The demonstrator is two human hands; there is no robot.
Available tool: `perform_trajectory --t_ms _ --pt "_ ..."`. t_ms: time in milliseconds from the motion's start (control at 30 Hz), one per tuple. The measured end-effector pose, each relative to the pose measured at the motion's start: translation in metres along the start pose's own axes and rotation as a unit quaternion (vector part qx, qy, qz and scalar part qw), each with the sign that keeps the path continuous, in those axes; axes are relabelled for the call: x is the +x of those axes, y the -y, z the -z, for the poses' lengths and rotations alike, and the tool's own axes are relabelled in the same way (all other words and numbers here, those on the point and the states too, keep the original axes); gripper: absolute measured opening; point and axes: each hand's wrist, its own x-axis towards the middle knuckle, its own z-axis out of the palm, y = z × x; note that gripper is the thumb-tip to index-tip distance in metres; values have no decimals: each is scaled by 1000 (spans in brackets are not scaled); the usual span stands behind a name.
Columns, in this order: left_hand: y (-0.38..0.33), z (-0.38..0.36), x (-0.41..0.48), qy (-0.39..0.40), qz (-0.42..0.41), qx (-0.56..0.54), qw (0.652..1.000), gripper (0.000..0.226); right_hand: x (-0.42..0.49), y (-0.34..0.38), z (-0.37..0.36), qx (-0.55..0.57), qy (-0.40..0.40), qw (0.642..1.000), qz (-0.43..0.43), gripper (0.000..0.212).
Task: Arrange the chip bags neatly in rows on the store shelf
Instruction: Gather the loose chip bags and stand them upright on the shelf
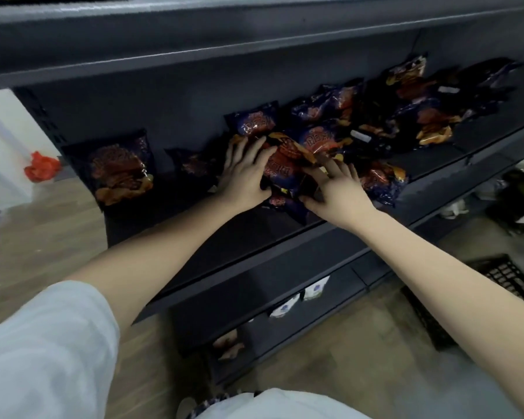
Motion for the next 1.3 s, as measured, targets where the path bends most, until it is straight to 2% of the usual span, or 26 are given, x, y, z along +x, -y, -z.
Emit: perform_trajectory --t_ms 100,167,367,467,567,633,700,767,833,900,967,1033,1133,1200,1233,1300 --pt "-5 -5 10 30 -29 69 997 91 -14 -10 -7 17 48 999 0 65" --pt "-7 -9 13 45 -25 90 995 86 -20 -13 -11 26 57 998 7 63" --pt "-3 -3 15 -51 -15 51 997 57 -22 -14 -11 34 44 998 -10 56" --pt "9 16 13 -95 -77 52 991 48 -16 -13 0 37 5 999 -11 52" --pt "24 43 7 -94 -157 38 982 47 -1 -9 26 72 -39 996 -26 53" --pt "30 64 0 -67 -196 -4 978 46 9 -1 43 132 -74 988 -8 60" --pt "35 83 -11 -53 -229 -47 971 45 19 10 53 221 -77 972 20 57" --pt "37 98 -26 -64 -246 -71 965 40 27 22 59 336 11 941 33 68" --pt "37 109 -42 -75 -256 -101 958 29 33 32 58 451 132 882 38 89" --pt "37 116 -59 -70 -252 -128 957 26 35 39 49 510 244 824 30 103" --pt "41 120 -74 -52 -234 -147 960 28 34 47 38 566 346 748 16 108" --pt "47 122 -88 -47 -216 -162 962 30 31 58 26 606 391 692 29 96" --pt "59 127 -102 -95 -151 -165 970 43 29 77 20 647 356 672 53 84" --pt "66 130 -109 -124 -14 -240 963 52 34 90 20 671 300 677 40 88" --pt "68 132 -113 -131 75 -320 935 50 38 97 20 678 269 683 26 93" --pt "70 135 -120 -146 222 -488 831 29 43 114 19 683 204 701 -2 99"
